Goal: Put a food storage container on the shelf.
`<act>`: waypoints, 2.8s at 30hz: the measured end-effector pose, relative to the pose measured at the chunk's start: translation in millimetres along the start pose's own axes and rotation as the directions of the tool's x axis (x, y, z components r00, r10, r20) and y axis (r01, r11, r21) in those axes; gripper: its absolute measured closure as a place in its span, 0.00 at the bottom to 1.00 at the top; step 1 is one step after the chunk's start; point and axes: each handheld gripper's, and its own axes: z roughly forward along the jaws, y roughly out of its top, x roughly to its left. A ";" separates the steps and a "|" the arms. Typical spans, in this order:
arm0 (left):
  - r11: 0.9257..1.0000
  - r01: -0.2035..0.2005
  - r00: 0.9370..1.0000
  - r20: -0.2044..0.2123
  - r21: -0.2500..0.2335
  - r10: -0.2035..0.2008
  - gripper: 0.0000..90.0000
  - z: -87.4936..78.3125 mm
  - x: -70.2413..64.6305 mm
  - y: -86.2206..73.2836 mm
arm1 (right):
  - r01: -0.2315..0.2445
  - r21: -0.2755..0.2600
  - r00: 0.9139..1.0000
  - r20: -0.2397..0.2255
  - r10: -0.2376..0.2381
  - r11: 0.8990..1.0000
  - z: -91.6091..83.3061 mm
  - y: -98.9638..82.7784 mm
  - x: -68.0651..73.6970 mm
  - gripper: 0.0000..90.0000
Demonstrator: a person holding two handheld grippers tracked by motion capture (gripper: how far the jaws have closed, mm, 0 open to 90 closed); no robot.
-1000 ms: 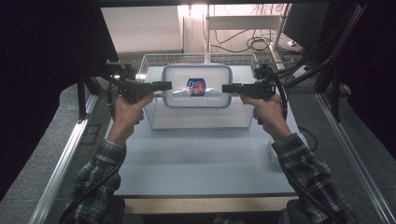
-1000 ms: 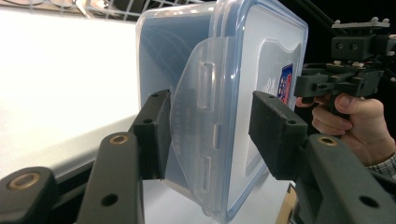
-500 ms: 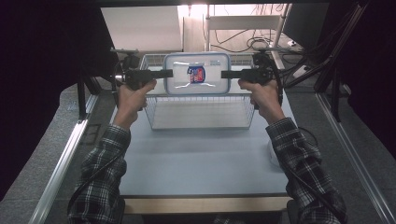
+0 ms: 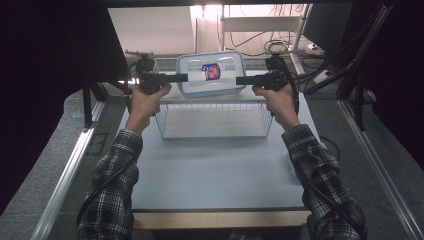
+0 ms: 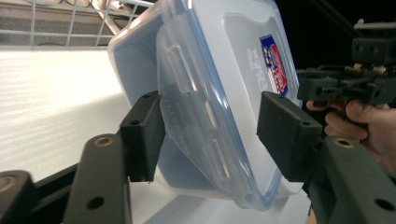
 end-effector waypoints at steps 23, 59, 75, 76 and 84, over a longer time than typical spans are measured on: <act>0.996 -0.089 0.980 -0.179 0.003 0.088 0.45 13.5 0.7 18.1 | -0.021 -0.082 0.998 0.054 0.026 0.996 -3.3 2.1 0.4 0.61; 0.908 -0.409 0.903 -0.102 0.088 0.417 0.12 -15.3 -55.1 -96.8 | 0.267 -0.057 0.964 0.027 -0.266 0.962 -23.9 -72.4 27.6 0.17; 0.909 -0.401 0.904 -0.109 0.116 0.413 0.07 -11.4 -53.4 -143.3 | 0.336 -0.021 0.942 0.033 -0.335 0.942 -19.1 -115.6 28.1 0.07; 0.910 -0.397 0.905 -0.114 0.120 0.410 0.07 -10.0 -51.6 -150.3 | 0.335 -0.019 0.942 0.030 -0.334 0.942 -19.1 -121.6 26.7 0.06; 0.907 -0.394 0.901 -0.132 0.149 0.414 0.05 -2.2 -42.3 -175.6 | 0.348 -0.006 0.937 0.041 -0.347 0.938 -21.5 -144.7 19.8 0.03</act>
